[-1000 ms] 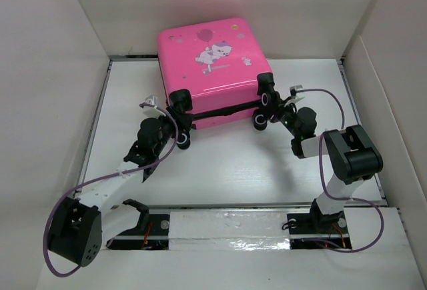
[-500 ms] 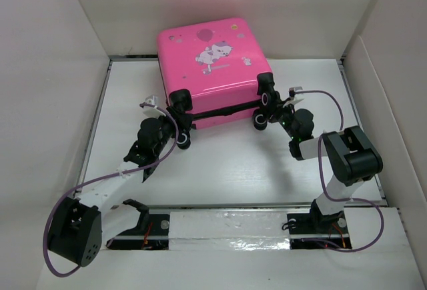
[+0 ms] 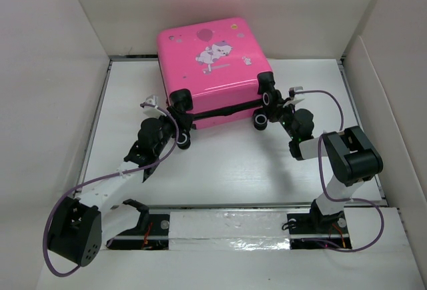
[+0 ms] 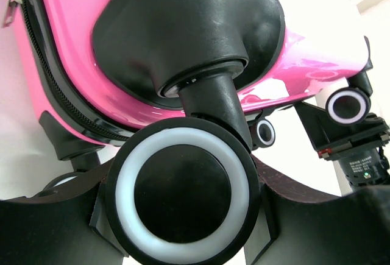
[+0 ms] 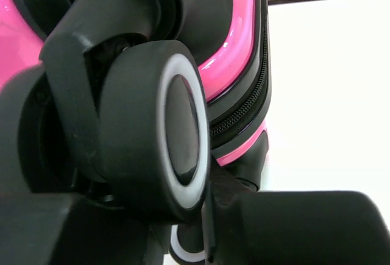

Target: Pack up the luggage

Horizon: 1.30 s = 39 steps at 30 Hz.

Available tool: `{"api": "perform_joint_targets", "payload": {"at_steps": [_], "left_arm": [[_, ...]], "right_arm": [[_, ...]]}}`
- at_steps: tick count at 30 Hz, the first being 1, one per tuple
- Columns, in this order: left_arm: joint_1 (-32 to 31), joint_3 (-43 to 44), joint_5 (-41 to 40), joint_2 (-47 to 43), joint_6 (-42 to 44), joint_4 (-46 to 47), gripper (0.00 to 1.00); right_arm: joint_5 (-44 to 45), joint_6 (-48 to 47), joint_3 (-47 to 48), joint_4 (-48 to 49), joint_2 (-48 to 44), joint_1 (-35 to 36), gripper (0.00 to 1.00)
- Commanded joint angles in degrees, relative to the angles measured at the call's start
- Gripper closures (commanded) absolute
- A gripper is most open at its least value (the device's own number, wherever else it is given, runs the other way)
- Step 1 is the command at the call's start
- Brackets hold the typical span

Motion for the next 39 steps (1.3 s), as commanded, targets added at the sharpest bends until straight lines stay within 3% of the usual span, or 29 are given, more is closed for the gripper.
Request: {"api": "perform_joint_targets", "payload": {"at_steps": [1,7,14,23,27,31,36,39], "left_arm": [[-0.29,1.21,1.52,-3.78,-0.13,11.17,1.00],[-0.29,1.12,1.61,-3.26,-0.13,11.52,1.00],[-0.29,0.77,2.49,-2.12,-0.48,13.10,1.00],[-2.75,2.88,6.00,1.75,-2.32,17.06,1.00],[-2.75,3.32,6.62,0.88,-2.50,16.89,1.00],[-1.53,2.79,5.57,-0.70,-2.15,15.05,1.00],[0.15,1.04,4.15,-5.19,-1.71,13.27,1.00],[0.15,1.82,6.96,-2.65,-3.29,16.00,1.00]], "right_arm": [[4.21,-0.55,4.16,11.29,-1.76,-0.42,0.80],[1.05,0.85,3.63,14.80,0.35,-0.95,1.00],[-1.42,5.59,1.52,21.21,1.66,0.45,1.00],[9.03,9.03,3.71,32.30,10.28,24.77,1.00],[13.52,7.53,3.98,30.36,11.77,28.92,1.00],[16.51,7.27,-0.22,32.90,11.43,27.45,1.00],[12.31,10.61,-9.46,35.73,6.09,16.11,1.00],[9.84,9.56,-8.33,34.68,4.93,18.20,1.00]]}}
